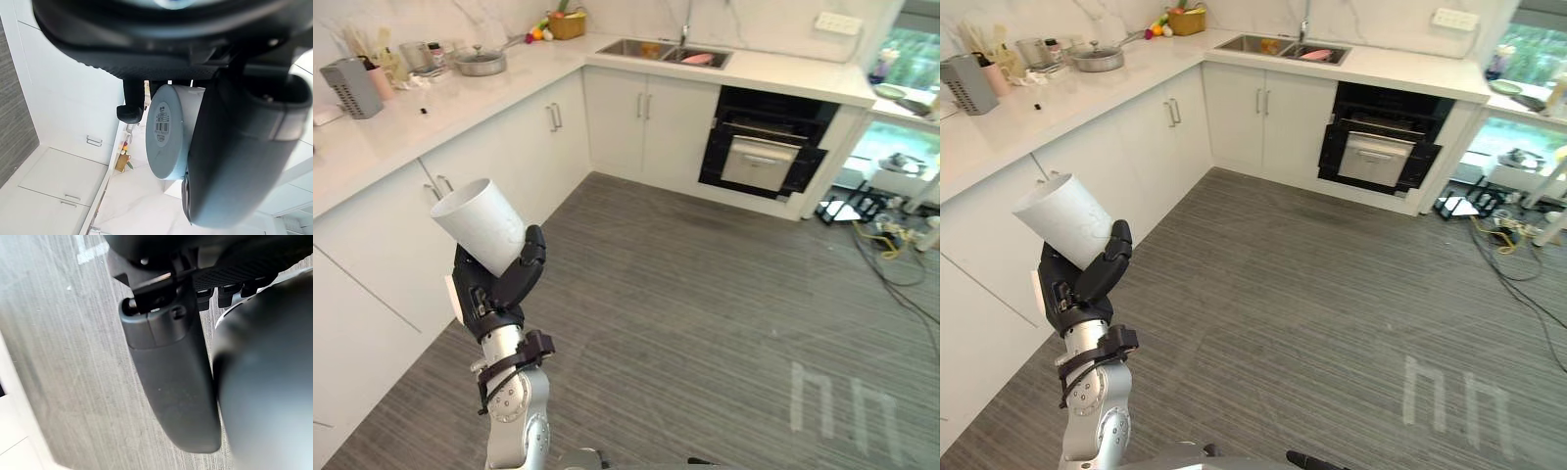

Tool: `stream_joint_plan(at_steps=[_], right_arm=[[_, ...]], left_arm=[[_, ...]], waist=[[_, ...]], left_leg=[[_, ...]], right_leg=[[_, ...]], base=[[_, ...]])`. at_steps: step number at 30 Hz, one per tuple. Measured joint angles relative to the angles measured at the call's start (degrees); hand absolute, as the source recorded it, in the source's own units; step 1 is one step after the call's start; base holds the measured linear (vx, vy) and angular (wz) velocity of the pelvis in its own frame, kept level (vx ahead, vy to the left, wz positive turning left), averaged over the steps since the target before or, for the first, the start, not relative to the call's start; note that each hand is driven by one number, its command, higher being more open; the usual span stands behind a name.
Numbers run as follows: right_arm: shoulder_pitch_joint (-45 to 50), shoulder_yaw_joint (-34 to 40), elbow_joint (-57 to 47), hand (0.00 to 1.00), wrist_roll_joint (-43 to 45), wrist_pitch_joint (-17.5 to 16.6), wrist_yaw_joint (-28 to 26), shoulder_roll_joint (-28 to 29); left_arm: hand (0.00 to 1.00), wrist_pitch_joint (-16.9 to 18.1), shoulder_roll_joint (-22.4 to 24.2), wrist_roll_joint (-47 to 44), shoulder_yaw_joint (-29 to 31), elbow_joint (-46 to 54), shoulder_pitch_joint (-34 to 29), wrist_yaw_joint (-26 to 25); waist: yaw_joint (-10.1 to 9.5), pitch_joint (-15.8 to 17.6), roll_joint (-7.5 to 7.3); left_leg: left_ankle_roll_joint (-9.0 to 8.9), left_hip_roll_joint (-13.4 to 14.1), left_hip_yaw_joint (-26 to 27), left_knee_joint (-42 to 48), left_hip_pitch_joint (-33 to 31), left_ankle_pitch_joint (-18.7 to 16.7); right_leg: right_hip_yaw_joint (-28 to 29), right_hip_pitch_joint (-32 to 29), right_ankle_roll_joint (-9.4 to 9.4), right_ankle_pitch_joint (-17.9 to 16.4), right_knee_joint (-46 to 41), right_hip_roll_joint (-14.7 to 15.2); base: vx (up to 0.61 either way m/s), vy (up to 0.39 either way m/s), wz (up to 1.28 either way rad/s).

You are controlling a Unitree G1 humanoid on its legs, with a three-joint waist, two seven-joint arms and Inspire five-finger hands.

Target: Walk over to the sink, pick up the cup, carry it to the dishwasher, place the cup inside the dishwasher, then close the dishwasher door

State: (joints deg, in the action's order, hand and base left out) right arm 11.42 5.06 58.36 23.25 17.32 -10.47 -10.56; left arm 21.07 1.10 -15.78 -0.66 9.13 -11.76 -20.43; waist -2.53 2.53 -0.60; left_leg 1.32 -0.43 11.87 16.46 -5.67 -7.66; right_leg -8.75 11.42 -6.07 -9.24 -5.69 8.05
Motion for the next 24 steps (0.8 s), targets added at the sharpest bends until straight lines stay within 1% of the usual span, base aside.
stream_joint_plan(at_steps=[1, 2, 3, 4, 5, 6, 7, 8, 9, 10, 11, 12, 13, 14, 15, 16, 17, 18, 19, 20, 21, 22, 23, 24], right_arm=[[0.3, 1.4, 0.1, 1.00, 0.0, -0.5, 0.0, 0.0], [0.3, 2.0, 0.1, 1.00, 0.1, -0.6, 0.0, 0.0], [-0.4, 3.4, 0.0, 1.00, 0.3, -1.1, 0.0, 0.2], [-0.7, 3.8, -0.3, 1.00, 0.6, -1.6, 0.0, 0.2], [-0.7, 3.9, -0.5, 1.00, 0.9, -1.8, 0.1, 0.2], [-0.1, 4.5, -0.9, 1.00, 1.8, -2.3, 0.0, 0.3], [-0.1, 4.9, -0.9, 1.00, 2.4, -2.7, 0.0, 0.4], [-0.2, 4.9, -1.1, 1.00, 2.4, -2.8, 0.0, 0.8], [-0.5, 4.9, -2.2, 1.00, 2.4, -3.1, 0.0, 1.4], [-0.8, 5.5, -2.7, 1.00, 2.4, -3.3, 0.1, 1.9], [-1.1, 5.9, -2.8, 1.00, 2.4, -3.4, 0.1, 2.0], [-1.9, 5.9, -3.1, 1.00, 2.4, -3.4, 0.0, 2.0], [-1.9, 5.9, -4.4, 1.00, 2.4, -3.4, -0.1, 2.3], [-1.7, 5.9, -5.5, 1.00, 2.4, -3.2, -0.3, 2.4], [-1.1, 5.8, -6.7, 1.00, 2.4, -2.7, -0.4, 3.0], [-0.8, 5.5, -7.2, 1.00, 2.4, -2.6, -0.4, 3.5], [0.1, 4.3, -9.1, 1.00, 3.1, -2.6, -0.1, 4.3], [0.8, 4.0, -10.0, 1.00, 3.7, -2.7, 0.3, 4.2], [0.7, 4.0, -10.4, 1.00, 4.3, -2.7, 0.4, 3.8], [0.3, 3.4, -11.6, 1.00, 4.5, -2.3, 0.4, 2.9], [0.0, 2.8, -11.9, 1.00, 4.6, -1.7, 0.5, 2.8], [0.1, 1.9, -12.2, 1.00, 4.6, -1.5, 0.7, 2.7], [0.2, 1.4, -12.6, 1.00, 4.6, -1.2, 1.1, 2.5], [0.3, 0.7, -13.2, 1.00, 4.6, 0.1, 1.6, 1.9]], left_arm=[[0.00, 0.0, -0.1, 0.0, -0.7, -0.9, 0.2, 0.4], [0.00, 0.0, -0.2, 0.0, -1.2, -1.1, 0.2, 0.5], [0.00, -0.2, -0.4, 0.0, -1.5, -1.0, 0.2, 0.7], [0.00, -0.6, -0.9, 0.0, -2.1, -0.7, 0.2, 0.7], [0.00, -0.7, -1.5, 0.0, -2.7, -0.5, 0.2, 0.7], [0.00, -0.7, -3.2, 0.0, -5.0, -0.5, 0.4, 0.8], [0.00, -0.7, -4.6, 0.5, -7.4, 0.0, 0.4, 0.8], [0.00, -0.6, -5.1, 1.7, -7.8, 0.2, 0.5, 0.8], [0.00, -0.6, -5.3, 2.6, -8.5, 0.2, 1.2, 0.6], [0.00, -0.6, -5.1, 2.5, -8.9, 0.2, 2.3, 0.4], [0.00, -0.7, -4.9, 2.5, -9.0, 0.2, 2.9, 0.4], [0.00, -1.0, -4.9, 2.4, -8.9, 0.2, 4.0, 0.2], [0.00, -1.5, -4.8, 2.3, -8.9, 0.2, 5.2, 0.1], [0.00, -1.9, -4.5, 2.3, -9.0, 0.2, 5.7, 0.1], [0.00, -2.2, -4.0, 2.2, -9.0, 0.2, 6.4, -0.1], [0.00, -2.2, -3.7, 2.2, -9.0, 0.2, 6.8, -0.2], [0.00, -2.0, -3.2, 2.2, -9.9, 0.3, 7.7, -0.1], [0.00, -1.8, -2.9, 2.2, -10.8, 0.3, 7.8, 0.3], [0.00, -1.8, -2.3, 2.2, -11.9, 0.1, 7.8, 0.5], [0.00, -2.0, -1.2, 2.2, -13.6, -0.1, 7.5, 0.9], [0.00, -1.9, -0.7, 2.2, -15.0, -0.1, 7.4, 1.2], [0.00, -1.8, 0.0, 2.2, -16.1, -0.1, 6.8, 2.0], [0.00, -1.7, 0.4, 2.2, -16.5, 0.0, 6.5, 2.3], [0.00, -1.5, 1.1, 2.2, -16.7, 0.4, 5.9, 2.8]], waist=[[0.16, -0.4, 0.22], [0.16, -0.8, 0.29], [0.02, -0.8, 0.28], [0.36, -1.1, -0.41], [0.46, -1.4, -1.26], [1.03, -2.3, -2.07], [1.83, -2.5, -1.53], [2.06, -2.4, -1.58], [2.51, -2.4, -1.53], [2.74, -1.9, -1.27], [2.87, -1.5, -0.93], [3.45, -0.7, 0.25], [3.74, 0.4, 1.59], [3.74, 0.8, 2.06], [3.70, 1.1, 2.43], [3.67, 1.2, 2.34], [4.01, 1.4, 1.48], [4.50, 1.3, 0.96], [5.00, 2.2, 2.12], [5.04, 2.9, 3.51], [5.04, 3.0, 3.26], [5.10, 3.0, 3.18], [5.13, 3.0, 3.30], [4.80, 3.0, 4.11]], left_leg=[[1.04, -0.7, -0.3, -1.4, 1.8, -0.6], [1.79, -0.8, -0.3, -1.6, 2.4, -1.1], [2.17, -1.1, -0.5, -1.5, 4.2, -2.5], [2.21, -2.2, -1.1, -1.8, 6.6, -3.7], [2.46, -3.0, -1.5, -2.2, 7.7, -4.5], [3.17, -4.3, -3.5, -3.6, 9.9, -5.0], [3.86, -4.4, -5.3, -5.5, 12.3, -4.8], [4.00, -4.4, -6.0, -6.4, 13.3, -4.8], [3.26, -4.0, -7.2, -8.0, 14.9, -4.3], [2.87, -3.3, -8.0, -9.4, 16.5, -4.1], [2.49, -2.6, -8.3, -10.1, 17.2, -4.2], [1.46, -0.4, -9.0, -11.2, 18.9, -4.7], [0.22, 2.3, -9.0, -11.4, 20.4, -5.4], [-0.54, 3.7, -8.7, -11.0, 21.2, -5.8], [-2.31, 5.8, -7.6, -9.7, 22.1, -6.9], [-3.30, 6.7, -7.3, -8.6, 22.3, -7.6], [-4.52, 7.4, -7.4, -6.0, 22.4, -9.7], [-4.99, 7.6, -7.4, -5.2, 22.9, -11.4], [-5.52, 9.0, -7.5, -4.4, 24.2, -12.6], [-5.77, 10.7, -7.7, -2.8, 24.5, -11.7], [-6.07, 11.3, -8.4, -1.0, 24.4, -10.0], [-6.14, 12.0, -9.2, 1.5, 24.3, -8.6], [-6.34, 12.6, -9.9, 4.0, 24.0, -7.8], [-8.18, 14.4, -11.0, 12.1, 21.7, -5.6]], right_leg=[[0.0, -1.2, -1.96, -1.7, -5.6, 0.9], [0.0, -2.8, -2.74, -2.9, -10.3, 1.0], [0.5, -7.4, -3.56, -3.6, -23.2, 2.7], [0.3, -11.3, -6.01, -1.7, -34.7, 4.9], [0.4, -12.9, -6.13, 0.1, -39.6, 6.2], [1.0, -16.3, -3.48, 6.0, -47.3, 7.7], [2.0, -18.9, -2.28, 8.4, -53.1, 7.4], [2.0, -20.4, -1.89, 7.3, -54.8, 7.1], [0.9, -23.4, -0.02, 3.5, -56.1, 6.6], [-1.7, -26.4, 1.19, 0.4, -54.8, 6.5], [-3.5, -27.5, 1.68, -0.8, -53.1, 6.4], [-7.2, -29.1, 2.85, -2.3, -47.5, 5.5], [-9.1, -29.7, 3.28, -2.4, -39.7, 3.4], [-8.9, -29.7, 3.28, -2.0, -34.7, 1.8], [-6.5, -29.7, 3.00, 0.3, -24.6, -1.5], [-3.5, -29.5, 2.84, 2.6, -18.8, -3.2], [5.7, -28.3, 1.11, 7.2, -7.5, -5.2], [8.1, -28.2, -2.23, 10.5, -6.5, -4.9], [7.6, -28.4, -1.75, 13.5, -9.8, -6.0], [6.1, -29.4, 1.61, 10.1, -15.0, -6.9], [5.1, -29.7, 3.35, 7.9, -18.3, -7.1], [4.4, -29.3, 4.81, 5.6, -20.6, -7.5], [4.1, -28.7, 5.40, 4.1, -21.7, -8.2], [3.9, -26.9, 6.11, 1.8, -22.1, -10.1]], base=[[0.23, 0.110, 0.29], [0.21, 0.104, 0.20], [0.22, 0.077, 0.10], [0.23, 0.066, 0.12], [0.25, 0.035, 0.42], [0.29, 0.011, 0.67], [0.31, -0.005, 0.71], [0.32, -0.044, 0.63], [0.40, -0.111, 0.47], [0.40, -0.128, 0.42], [0.35, -0.128, 0.33], [0.38, -0.165, 0.30], [0.40, -0.183, 0.26], [0.52, -0.268, 0.14], [0.38, -0.223, 0.03], [0.59, -0.395, 0.22], [0.50, -0.366, 0.45], [0.51, -0.382, 0.60], [0.47, -0.373, 0.51], [0.46, -0.363, 0.38], [0.52, -0.449, 0.30], [0.34, -0.319, 0.19], [0.42, -0.378, -0.02], [0.40, -0.318, -0.21]])
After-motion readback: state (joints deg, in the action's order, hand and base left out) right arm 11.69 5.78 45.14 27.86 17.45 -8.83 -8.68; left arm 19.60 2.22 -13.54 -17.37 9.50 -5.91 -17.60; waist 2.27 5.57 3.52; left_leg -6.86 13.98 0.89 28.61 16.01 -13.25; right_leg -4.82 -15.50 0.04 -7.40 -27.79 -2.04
